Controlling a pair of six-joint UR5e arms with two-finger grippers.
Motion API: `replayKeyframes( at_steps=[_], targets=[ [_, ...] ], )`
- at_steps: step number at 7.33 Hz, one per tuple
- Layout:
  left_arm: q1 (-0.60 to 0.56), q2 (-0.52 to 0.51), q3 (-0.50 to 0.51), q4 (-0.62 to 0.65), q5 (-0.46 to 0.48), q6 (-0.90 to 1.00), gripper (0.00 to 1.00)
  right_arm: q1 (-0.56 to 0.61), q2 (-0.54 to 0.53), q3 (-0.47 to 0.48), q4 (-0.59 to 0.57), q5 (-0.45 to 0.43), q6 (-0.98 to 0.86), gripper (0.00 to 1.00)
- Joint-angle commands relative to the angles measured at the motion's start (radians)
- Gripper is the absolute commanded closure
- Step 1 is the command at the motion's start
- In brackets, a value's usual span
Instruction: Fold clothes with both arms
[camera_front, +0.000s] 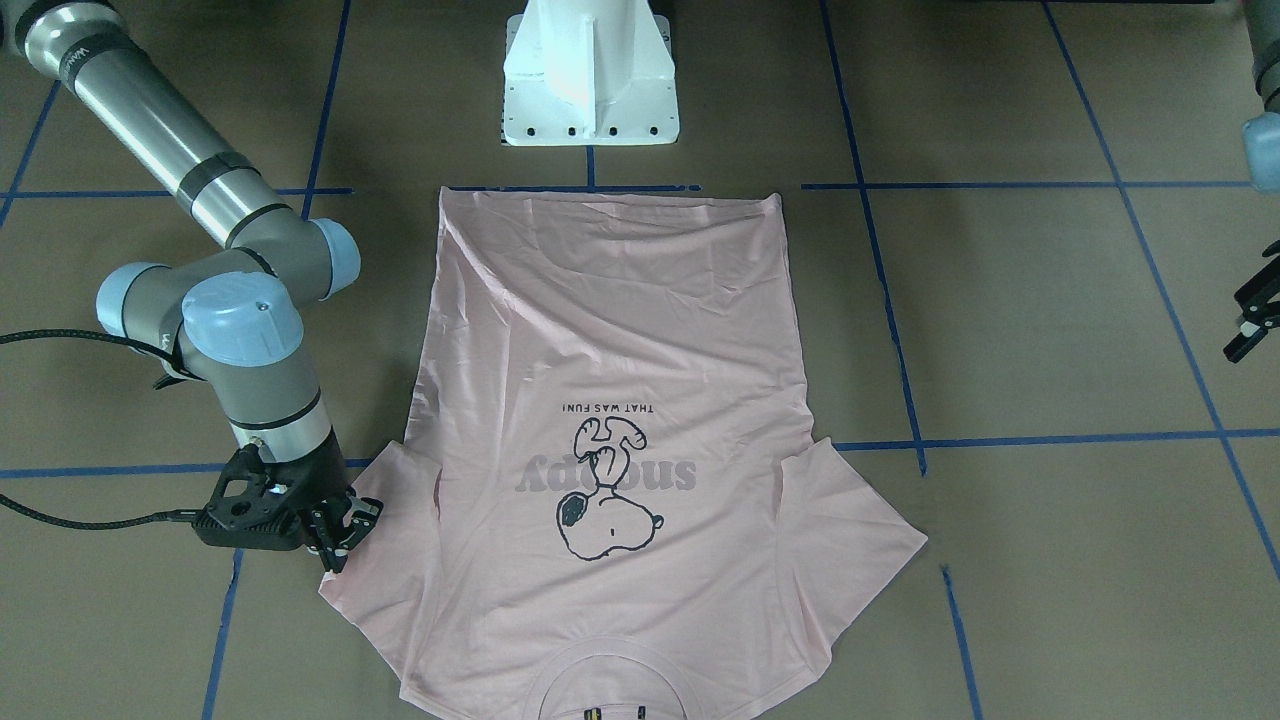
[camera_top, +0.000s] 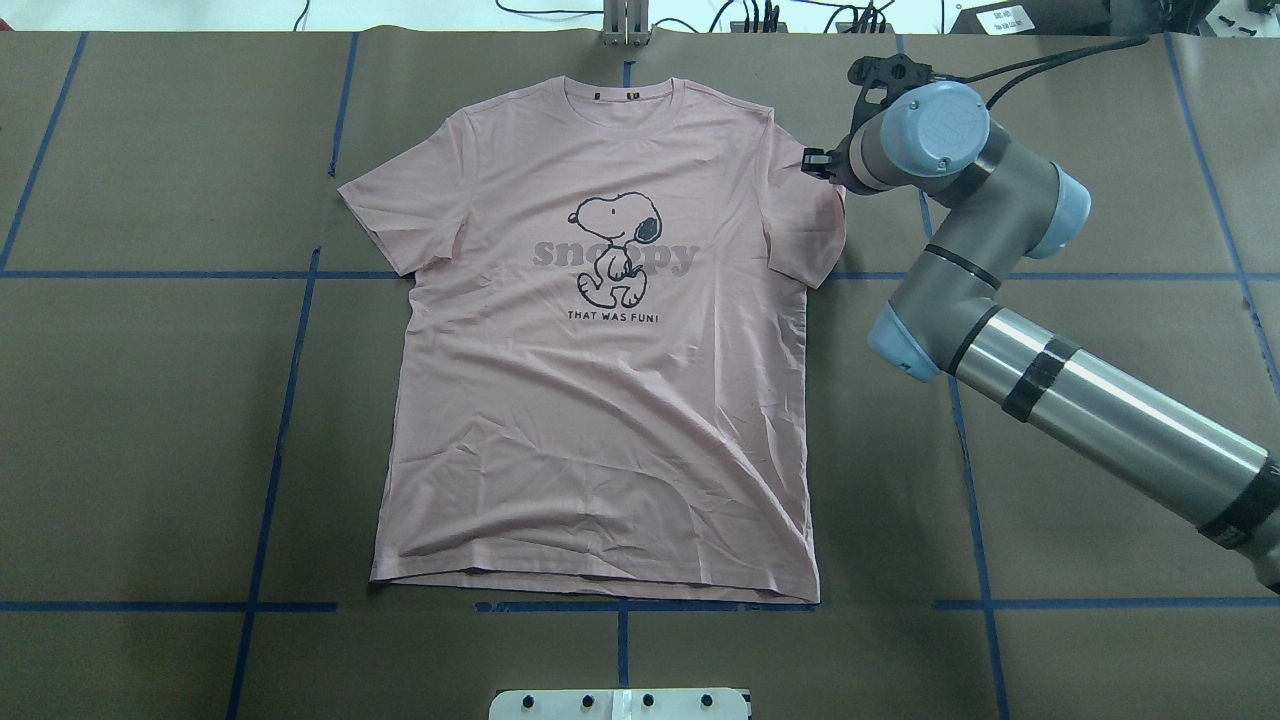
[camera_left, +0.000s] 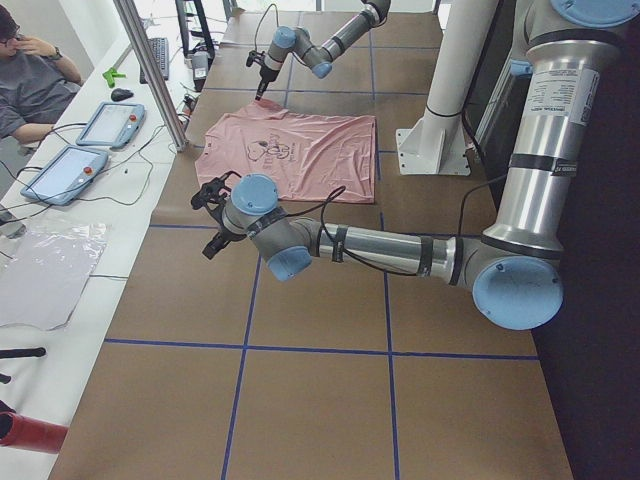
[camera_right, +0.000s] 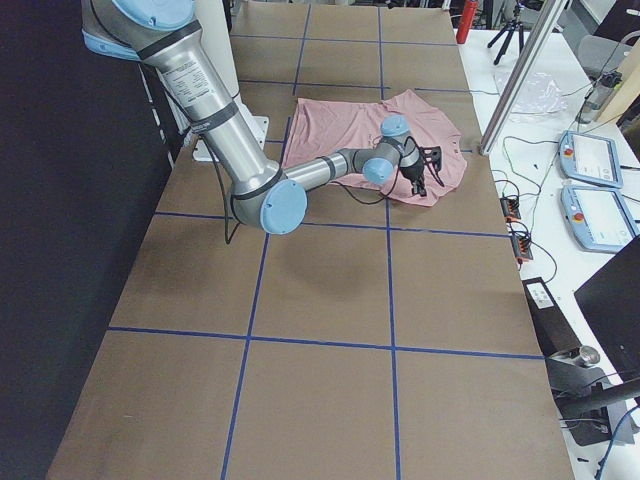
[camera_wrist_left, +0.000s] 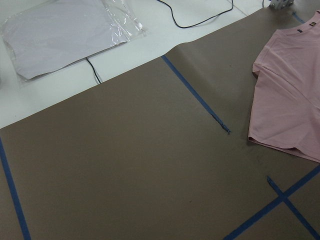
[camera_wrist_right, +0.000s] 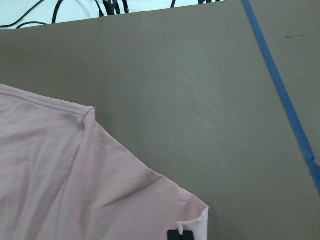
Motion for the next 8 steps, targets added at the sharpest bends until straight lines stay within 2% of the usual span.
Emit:
replayKeyframes(
  at_steps=[1,2,5,6,7,8],
  targets=[
    [0.0,0.0,0.002,0.0,0.0,0.0,0.0,-0.066,0.134,0.001,-0.168,-0.093,0.119,1.0],
    [0.0,0.0,0.002,0.002,0.0,0.0,0.0,-0.098,0.157,-0.004,-0.175,-0.146,0.141,1.0],
    [0.0,0.0,0.004,0.002,0.0,0.0,0.0,-0.14,0.168,-0.016,-0.174,-0.204,0.129,1.0],
    [0.0,-0.002,0.004,0.002,0.0,0.0,0.0,-0.14,0.17,-0.018,-0.174,-0.204,0.127,0.57],
    [0.0,0.0,0.004,0.0,0.0,0.0,0.0,-0.143,0.176,-0.028,-0.174,-0.209,0.123,0.01],
    [0.002,-0.002,0.002,0.002,0.0,-0.002,0.0,-0.139,0.185,-0.028,-0.177,-0.2,0.114,0.0]
  ],
)
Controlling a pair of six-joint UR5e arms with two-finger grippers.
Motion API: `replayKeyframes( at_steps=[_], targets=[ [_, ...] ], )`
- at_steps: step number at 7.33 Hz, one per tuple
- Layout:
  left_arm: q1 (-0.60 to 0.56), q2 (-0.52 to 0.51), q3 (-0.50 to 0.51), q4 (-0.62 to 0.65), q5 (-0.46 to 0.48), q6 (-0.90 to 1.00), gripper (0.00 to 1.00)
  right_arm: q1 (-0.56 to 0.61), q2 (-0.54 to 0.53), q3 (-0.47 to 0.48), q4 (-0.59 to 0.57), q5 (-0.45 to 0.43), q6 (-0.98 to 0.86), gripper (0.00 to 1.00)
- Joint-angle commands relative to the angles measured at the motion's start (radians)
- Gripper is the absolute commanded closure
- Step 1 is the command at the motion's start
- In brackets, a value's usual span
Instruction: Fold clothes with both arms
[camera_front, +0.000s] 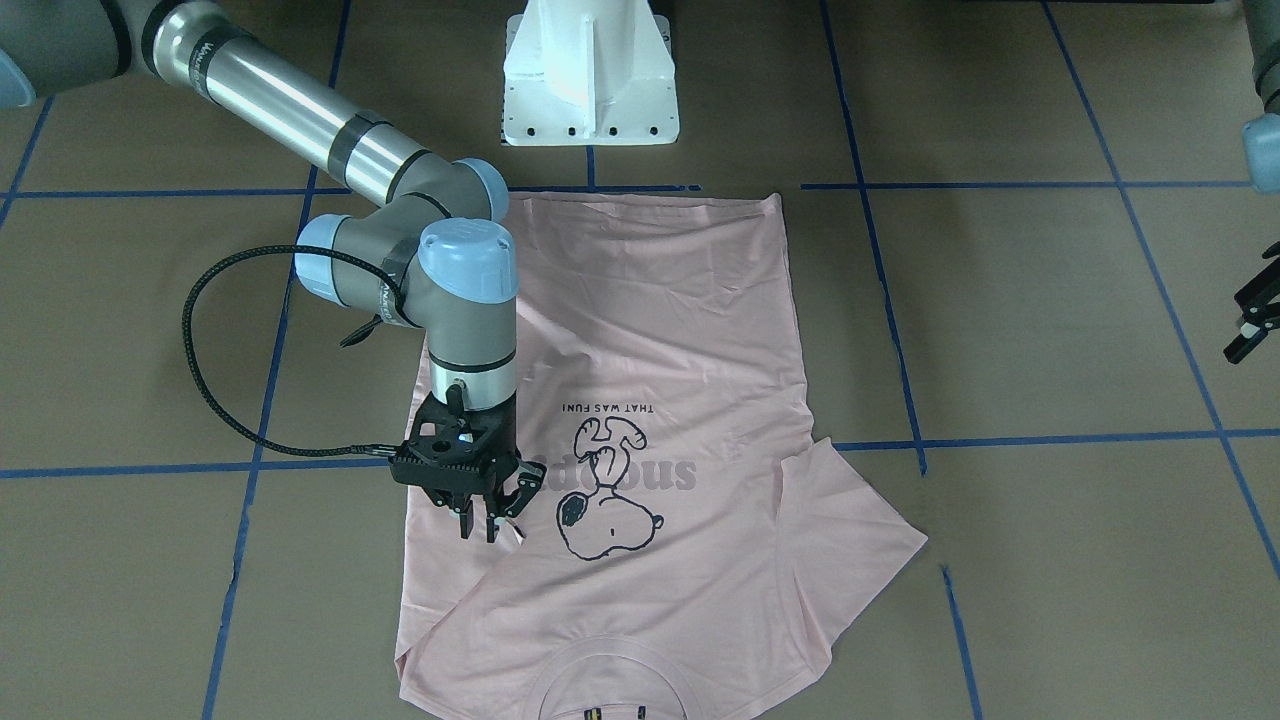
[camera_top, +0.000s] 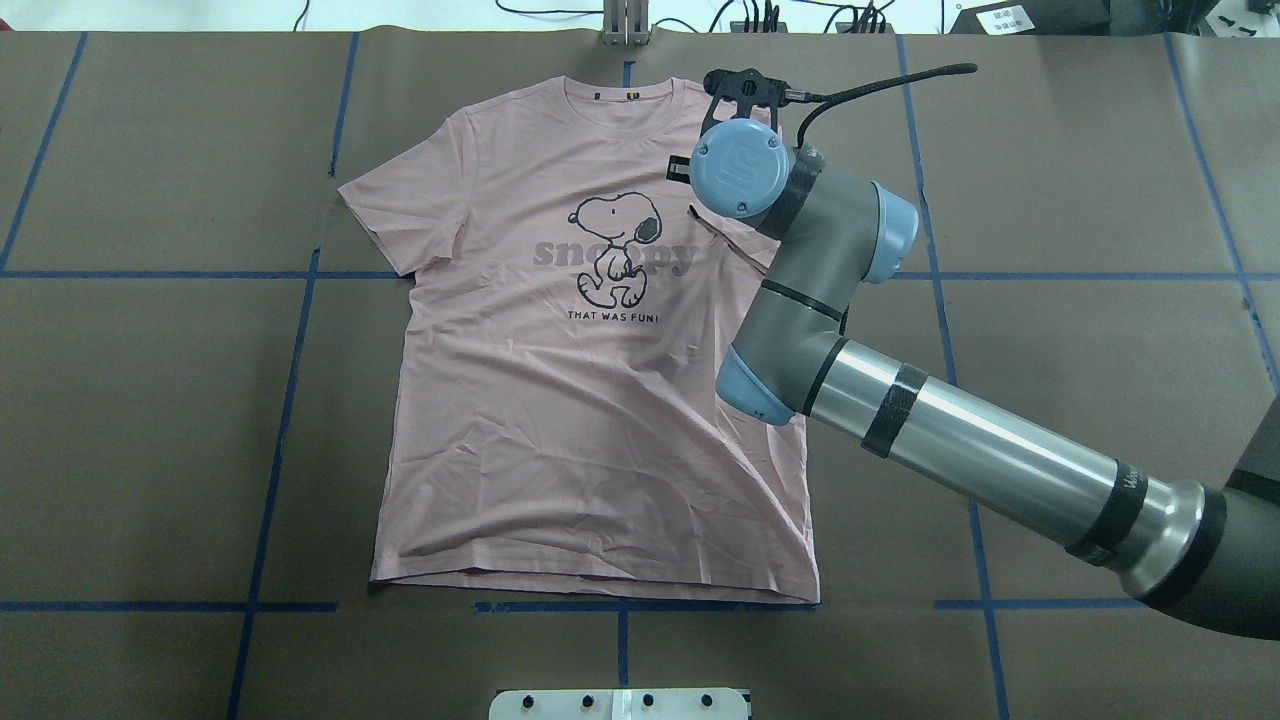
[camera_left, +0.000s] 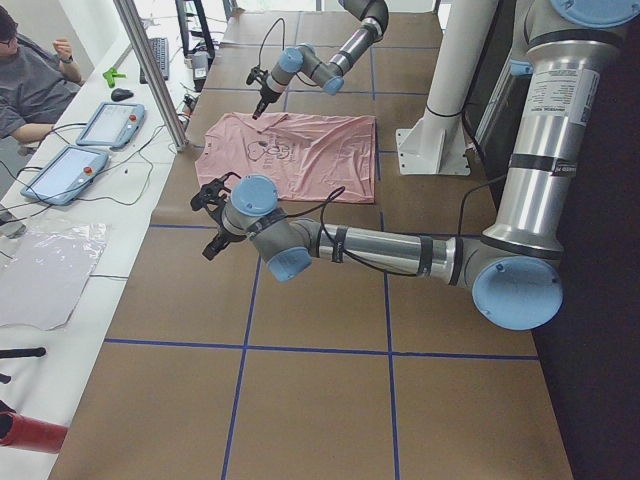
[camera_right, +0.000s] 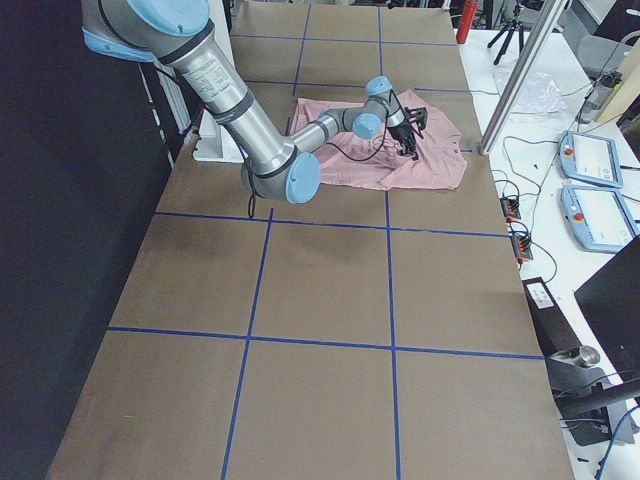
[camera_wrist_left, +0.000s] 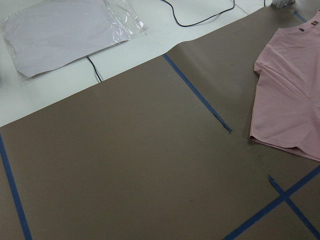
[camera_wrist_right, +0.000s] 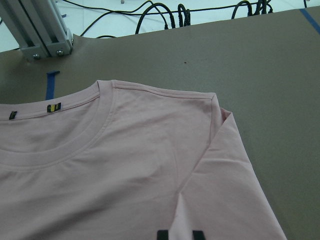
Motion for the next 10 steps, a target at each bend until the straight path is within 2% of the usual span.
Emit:
replayKeyframes(
  at_steps=[1,2,3,4,5,6,8,9,10],
  targets=[
    [0.009,-0.001,0.002,0.002,0.002,-0.003,0.0,0.021,0.019,-0.003,-0.019,0.047,-0.041,0.0],
    [0.044,-0.002,0.002,0.008,0.058,-0.012,0.0,0.064,0.021,0.008,-0.059,0.161,-0.101,0.0],
    [0.087,-0.017,0.002,0.013,0.081,-0.127,0.0,0.122,0.011,0.029,-0.065,0.266,-0.196,0.0],
    [0.149,-0.039,-0.001,0.01,0.119,-0.238,0.0,0.184,-0.042,0.09,-0.065,0.381,-0.286,0.0],
    [0.206,-0.063,0.003,0.013,0.173,-0.324,0.04,0.254,-0.146,0.2,-0.064,0.481,-0.387,0.0],
    [0.252,-0.083,0.011,0.014,0.237,-0.411,0.12,0.337,-0.251,0.292,-0.062,0.582,-0.504,0.0],
    [0.392,-0.175,0.072,0.013,0.37,-0.611,0.27,0.49,-0.394,0.334,-0.049,0.794,-0.77,0.0],
    [0.453,-0.236,0.131,0.014,0.468,-0.697,0.32,0.541,-0.451,0.338,-0.047,0.823,-0.878,0.0],
    [0.492,-0.283,0.203,0.004,0.524,-0.736,0.36,0.563,-0.472,0.338,-0.047,0.828,-0.905,0.0]
  ],
)
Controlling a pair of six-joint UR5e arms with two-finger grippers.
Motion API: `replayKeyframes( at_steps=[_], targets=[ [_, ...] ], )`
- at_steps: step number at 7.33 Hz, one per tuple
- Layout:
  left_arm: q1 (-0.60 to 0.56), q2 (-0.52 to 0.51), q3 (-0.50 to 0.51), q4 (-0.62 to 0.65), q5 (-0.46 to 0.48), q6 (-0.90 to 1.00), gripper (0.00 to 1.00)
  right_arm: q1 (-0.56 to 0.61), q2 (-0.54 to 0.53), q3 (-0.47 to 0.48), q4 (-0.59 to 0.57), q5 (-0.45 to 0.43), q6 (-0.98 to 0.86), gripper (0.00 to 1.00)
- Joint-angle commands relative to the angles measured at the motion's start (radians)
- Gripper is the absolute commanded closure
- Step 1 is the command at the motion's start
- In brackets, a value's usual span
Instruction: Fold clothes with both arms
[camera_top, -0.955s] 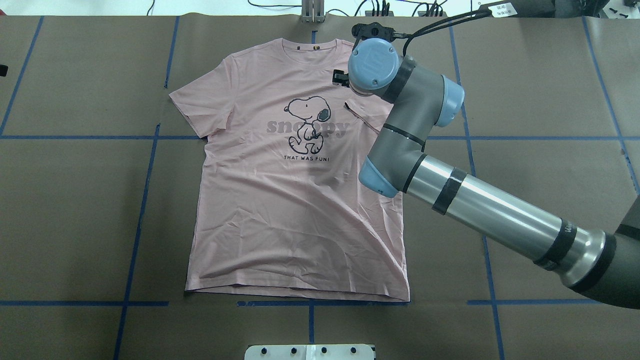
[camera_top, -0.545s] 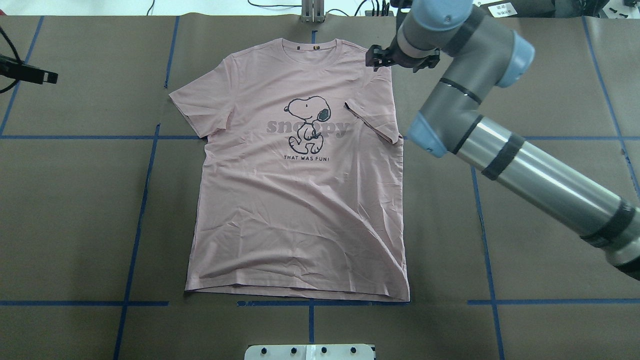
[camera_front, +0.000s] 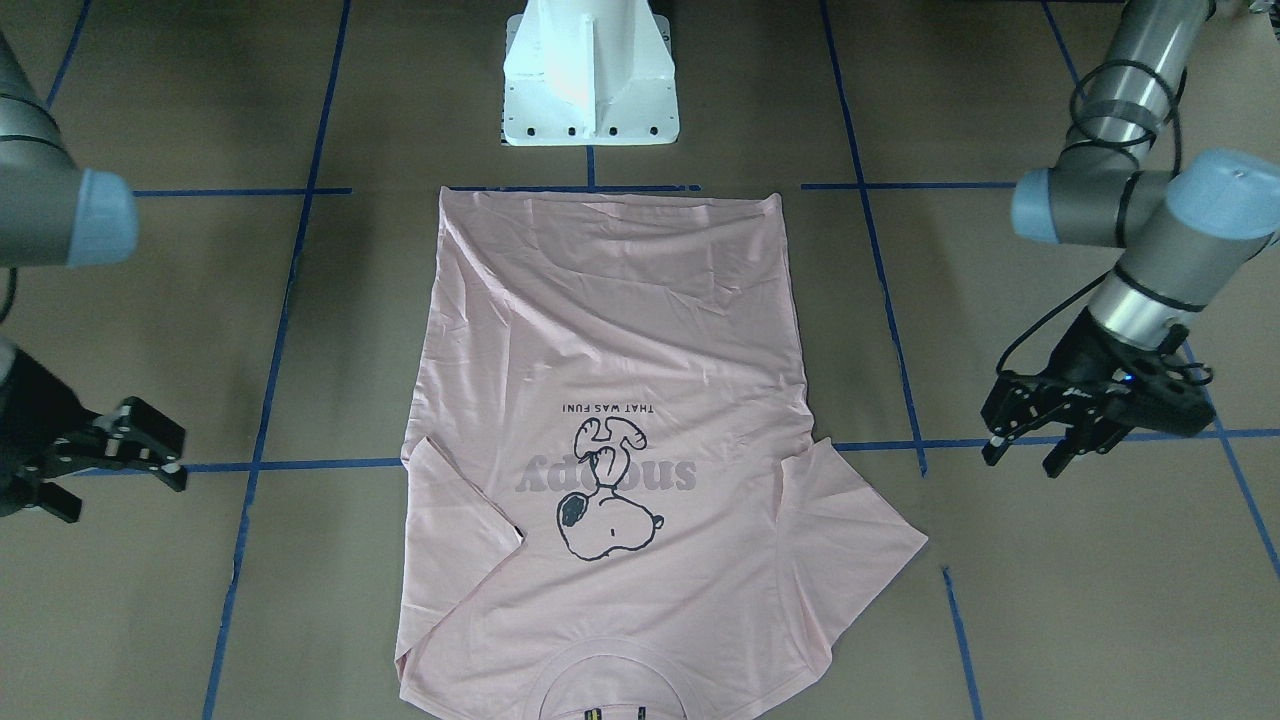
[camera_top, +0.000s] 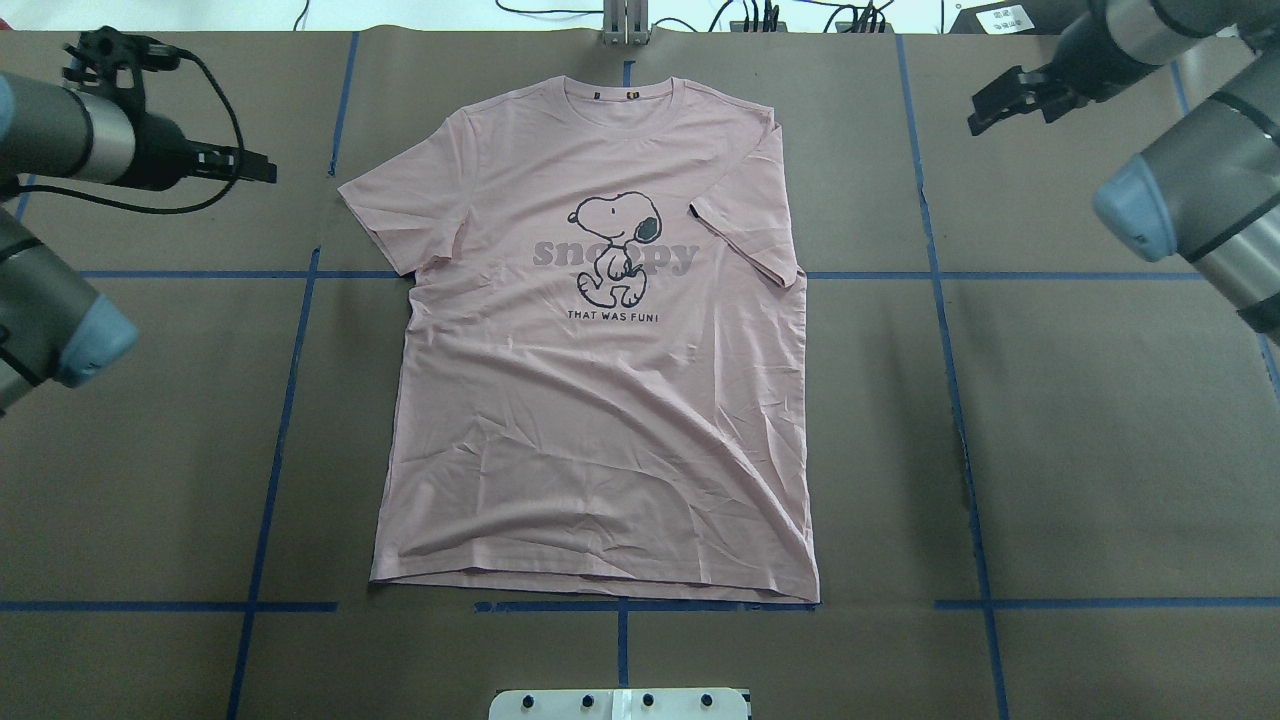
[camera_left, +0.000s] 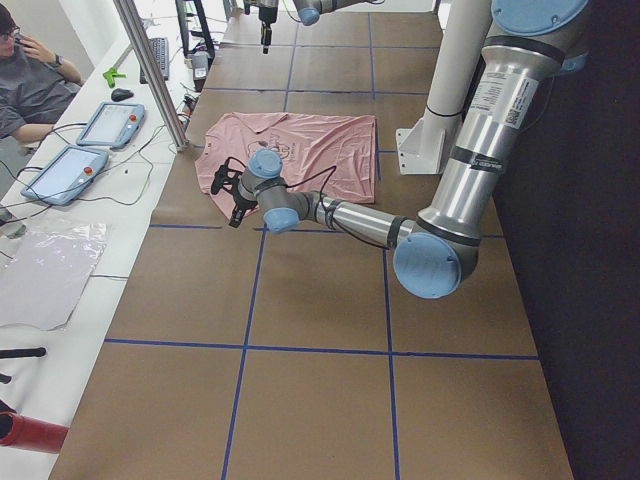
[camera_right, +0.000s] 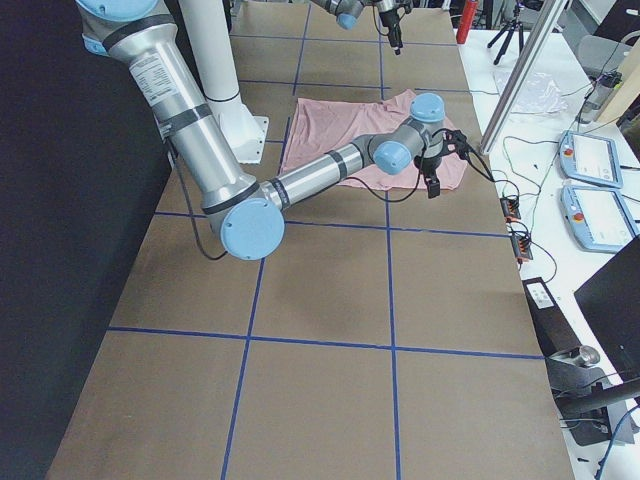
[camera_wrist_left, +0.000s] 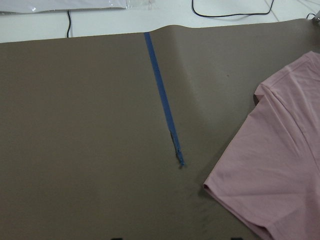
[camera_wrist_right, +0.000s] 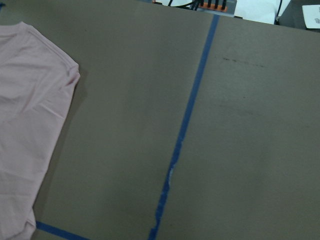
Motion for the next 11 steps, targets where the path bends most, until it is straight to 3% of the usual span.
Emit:
replayKeyframes(
  at_steps=[1,6,11],
  targets=[
    [0.081,-0.119,0.16,-0.013,0.15,-0.081,0.37,0.049,-0.05,0.006,0.002,0.031,-0.084,0.0],
    [0.108,-0.19,0.283,-0.014,0.192,-0.096,0.5,0.049,-0.052,0.004,0.002,0.029,-0.086,0.0],
    [0.129,-0.191,0.287,-0.022,0.192,-0.096,0.58,0.049,-0.053,0.004,0.002,0.026,-0.084,0.0]
  ],
)
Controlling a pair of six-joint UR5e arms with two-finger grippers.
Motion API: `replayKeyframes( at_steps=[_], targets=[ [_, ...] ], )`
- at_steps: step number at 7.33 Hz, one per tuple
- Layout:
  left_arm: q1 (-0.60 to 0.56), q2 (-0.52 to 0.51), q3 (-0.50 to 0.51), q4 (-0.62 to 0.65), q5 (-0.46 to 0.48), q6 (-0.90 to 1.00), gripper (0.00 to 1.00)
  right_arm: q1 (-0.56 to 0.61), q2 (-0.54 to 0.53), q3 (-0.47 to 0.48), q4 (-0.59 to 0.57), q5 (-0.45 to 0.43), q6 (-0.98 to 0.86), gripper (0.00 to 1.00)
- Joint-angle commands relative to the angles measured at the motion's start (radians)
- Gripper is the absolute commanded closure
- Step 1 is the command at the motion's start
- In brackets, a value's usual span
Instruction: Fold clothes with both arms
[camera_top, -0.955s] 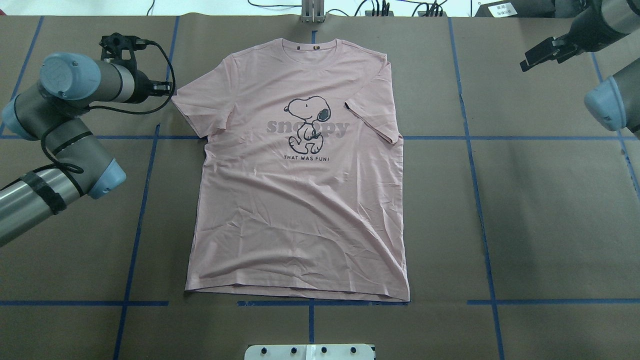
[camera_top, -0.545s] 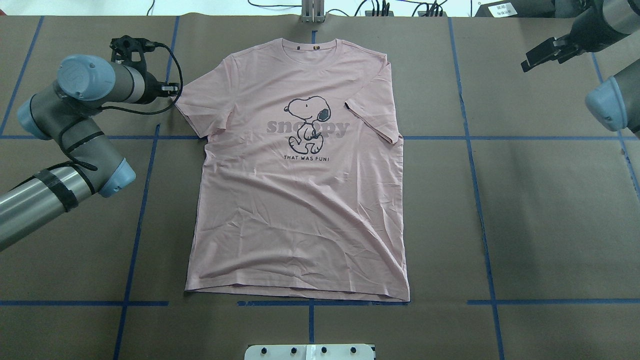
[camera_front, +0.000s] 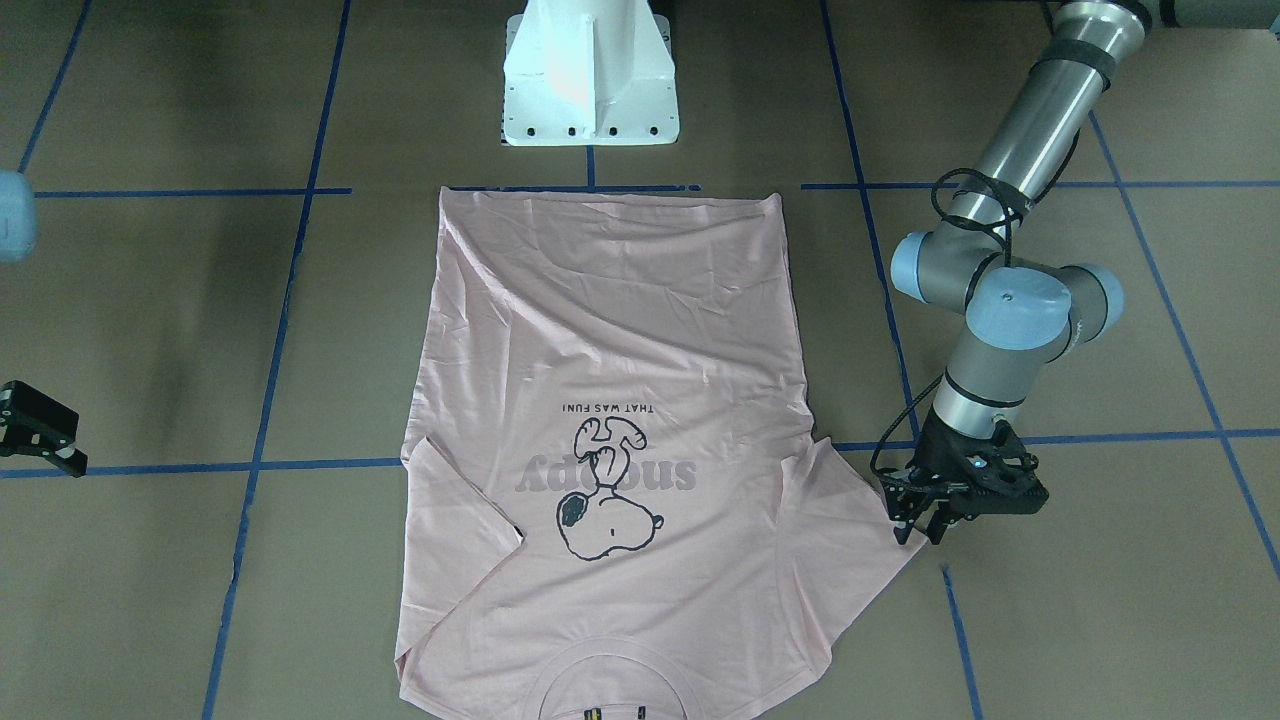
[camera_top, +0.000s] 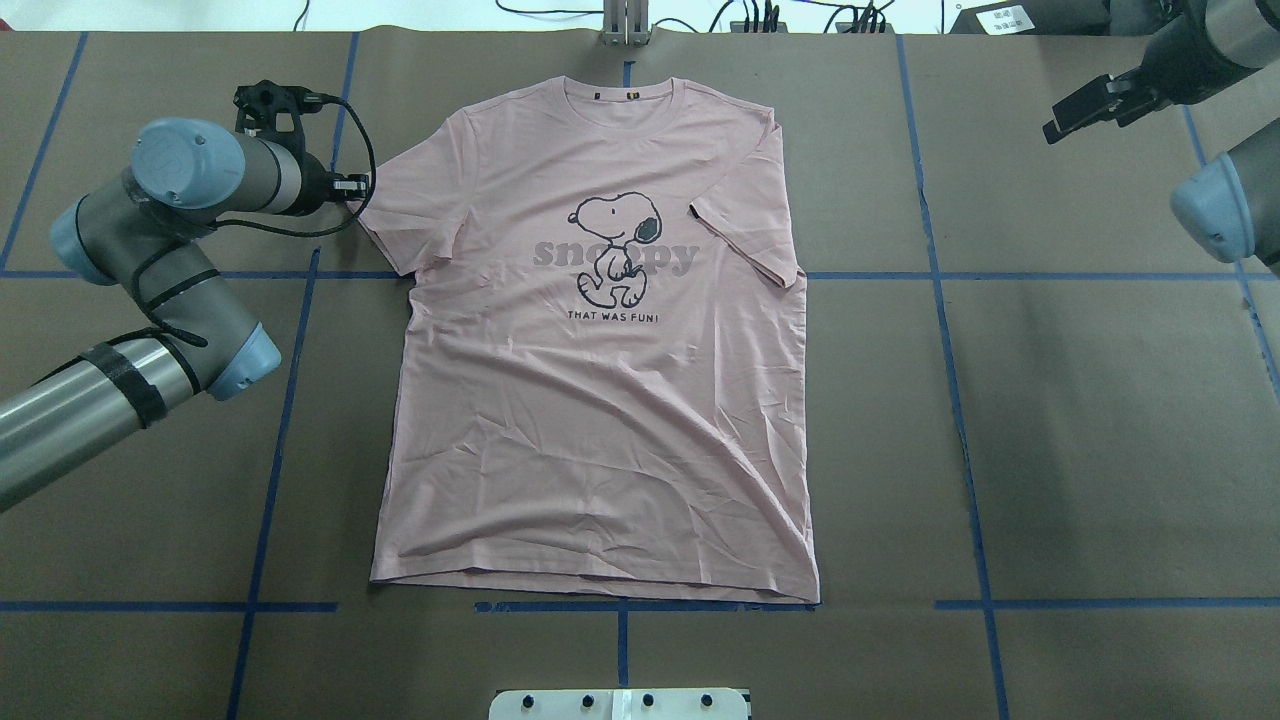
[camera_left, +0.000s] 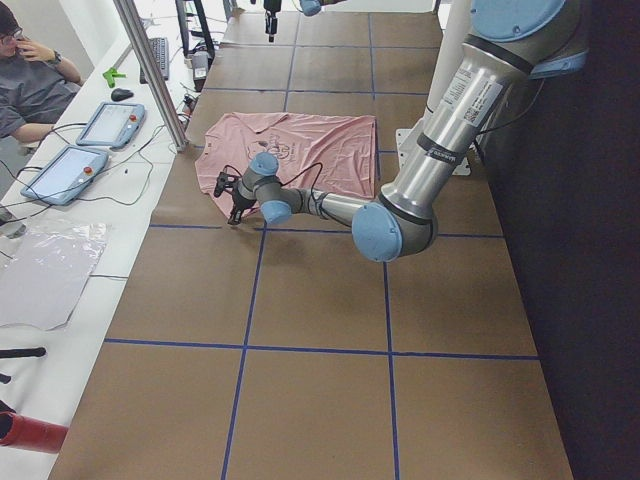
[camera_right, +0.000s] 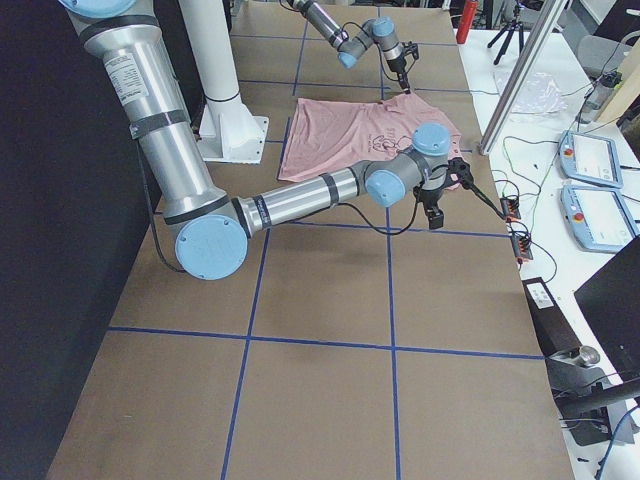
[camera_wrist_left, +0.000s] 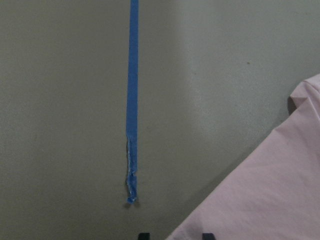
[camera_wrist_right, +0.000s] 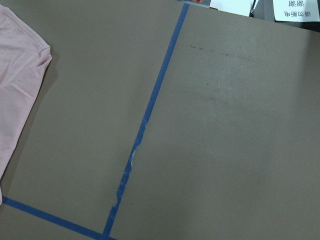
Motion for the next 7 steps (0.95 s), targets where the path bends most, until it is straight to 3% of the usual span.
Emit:
replayKeyframes(
  at_steps=[1,2,5,7],
  targets=[
    [0.005,0.0,0.0,-0.002,0.0,0.0,0.72,0.0,-0.001,0.0,0.0,-0.001,0.0,0.0],
    [0.008,0.002,0.0,-0.005,0.0,0.002,1.0,0.0,-0.001,0.0,0.0,-0.001,0.0,0.0],
    [0.007,0.008,-0.038,0.003,-0.002,0.015,1.0,0.0,-0.001,0.001,0.0,-0.001,0.005,0.0],
    [0.007,-0.001,-0.16,0.141,-0.005,0.006,1.0,0.0,-0.001,0.003,0.0,-0.001,0.009,0.0]
  ],
)
